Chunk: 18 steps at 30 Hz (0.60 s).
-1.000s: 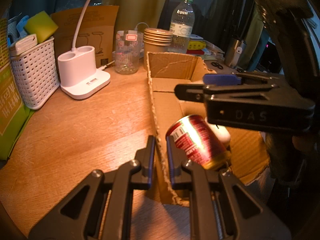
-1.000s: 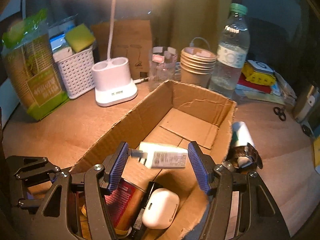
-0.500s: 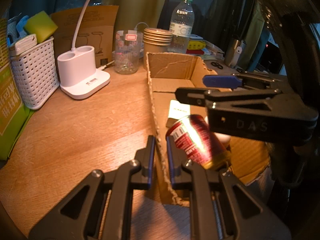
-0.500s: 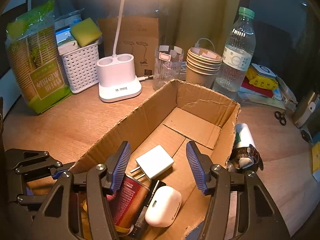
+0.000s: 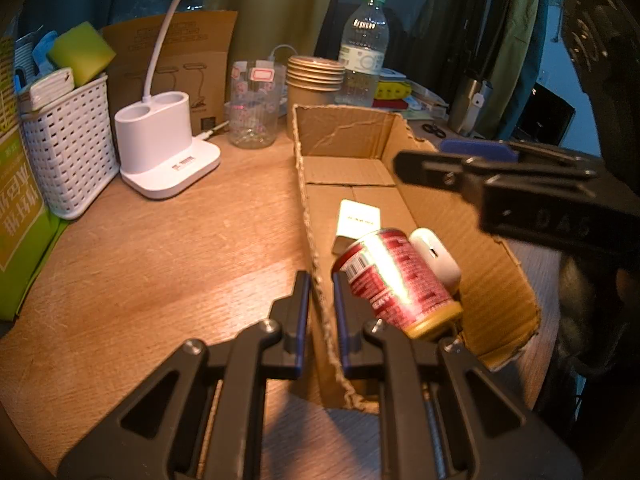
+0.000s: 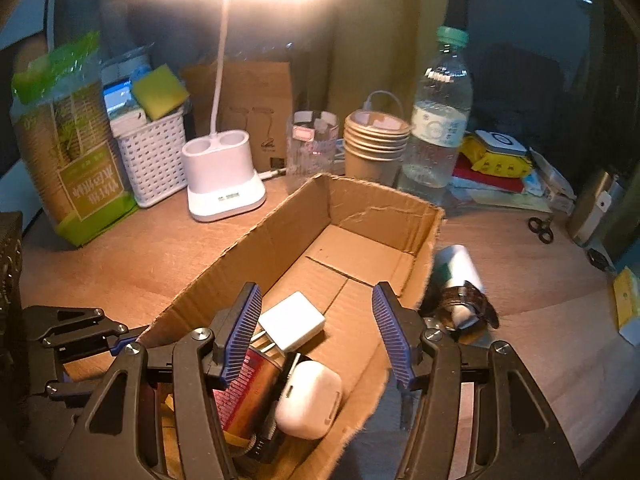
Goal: Organize rigid objects
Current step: 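Lower the charger plug into the box and open the right tool, then move the right tool back toward the keys beside the black watch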
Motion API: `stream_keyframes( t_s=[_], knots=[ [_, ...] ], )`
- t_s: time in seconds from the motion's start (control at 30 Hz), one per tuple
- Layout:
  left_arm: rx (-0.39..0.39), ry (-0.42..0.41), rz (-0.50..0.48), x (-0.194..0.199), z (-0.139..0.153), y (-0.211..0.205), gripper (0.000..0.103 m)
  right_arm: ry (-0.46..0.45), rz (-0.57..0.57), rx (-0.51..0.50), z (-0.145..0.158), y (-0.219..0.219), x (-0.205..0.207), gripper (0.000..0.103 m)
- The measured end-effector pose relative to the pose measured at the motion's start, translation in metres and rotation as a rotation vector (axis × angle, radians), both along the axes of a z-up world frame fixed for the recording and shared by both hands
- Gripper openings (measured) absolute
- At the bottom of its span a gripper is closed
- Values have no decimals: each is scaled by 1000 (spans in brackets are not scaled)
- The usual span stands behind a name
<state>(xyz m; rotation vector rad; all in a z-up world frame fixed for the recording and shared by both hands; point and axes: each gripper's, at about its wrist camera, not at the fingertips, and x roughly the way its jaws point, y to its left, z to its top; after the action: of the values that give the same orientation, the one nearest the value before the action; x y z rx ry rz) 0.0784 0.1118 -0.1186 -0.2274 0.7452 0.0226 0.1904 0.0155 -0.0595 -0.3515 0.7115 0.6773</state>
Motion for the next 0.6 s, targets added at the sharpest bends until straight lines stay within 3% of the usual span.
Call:
stream_keyframes(
  t_s=[0.6],
  knots=[
    [0,0,0,0,0,0,13,-40,-124,77,20,-52,10,61]
  ],
)
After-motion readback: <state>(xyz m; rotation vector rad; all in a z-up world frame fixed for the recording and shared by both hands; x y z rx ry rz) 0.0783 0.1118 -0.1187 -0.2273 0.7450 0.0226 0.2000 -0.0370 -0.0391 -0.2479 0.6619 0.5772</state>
